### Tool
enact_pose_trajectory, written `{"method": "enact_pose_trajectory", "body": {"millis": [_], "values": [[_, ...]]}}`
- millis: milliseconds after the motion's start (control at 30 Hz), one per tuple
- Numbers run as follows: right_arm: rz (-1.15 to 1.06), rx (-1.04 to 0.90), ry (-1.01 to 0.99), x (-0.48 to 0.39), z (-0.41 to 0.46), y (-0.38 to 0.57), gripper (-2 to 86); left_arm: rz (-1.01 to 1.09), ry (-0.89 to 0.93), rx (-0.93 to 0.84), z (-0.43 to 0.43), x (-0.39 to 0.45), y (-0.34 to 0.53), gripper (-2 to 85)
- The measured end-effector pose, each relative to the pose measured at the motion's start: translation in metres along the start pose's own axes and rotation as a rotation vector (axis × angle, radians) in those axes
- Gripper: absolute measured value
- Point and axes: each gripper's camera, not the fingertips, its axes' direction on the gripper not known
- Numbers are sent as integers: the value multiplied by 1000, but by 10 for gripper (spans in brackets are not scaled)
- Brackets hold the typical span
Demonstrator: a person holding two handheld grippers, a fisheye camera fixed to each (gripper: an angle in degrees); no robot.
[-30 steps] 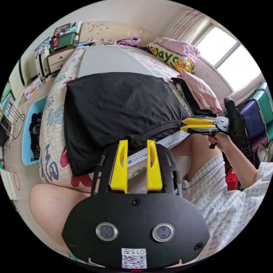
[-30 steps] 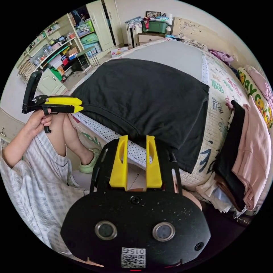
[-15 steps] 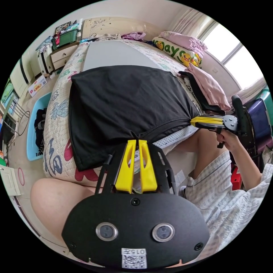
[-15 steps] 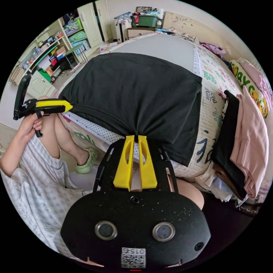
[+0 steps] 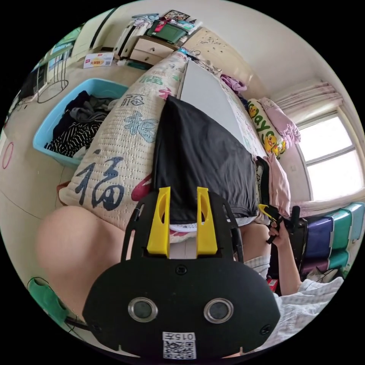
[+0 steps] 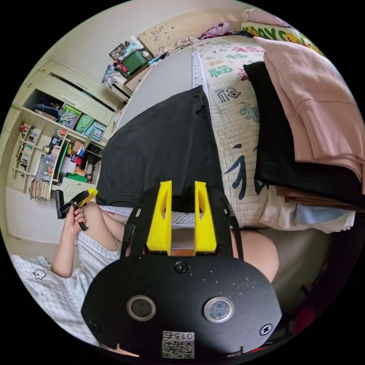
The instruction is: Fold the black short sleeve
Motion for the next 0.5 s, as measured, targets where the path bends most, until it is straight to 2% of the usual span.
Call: {"method": "enact_pose_trajectory", "body": {"millis": [133,367,500], "values": [[-11,-51,1,-4,9,-10,75,32,-36,1,14,-2,6,82],[-12,-9,54,-9,-6,-12,9,46,-28,0,24,-19,19,4],[-14,-19,77,-10,-5,-13,-2,28,-37,6,26,-29,25,-6]]}}
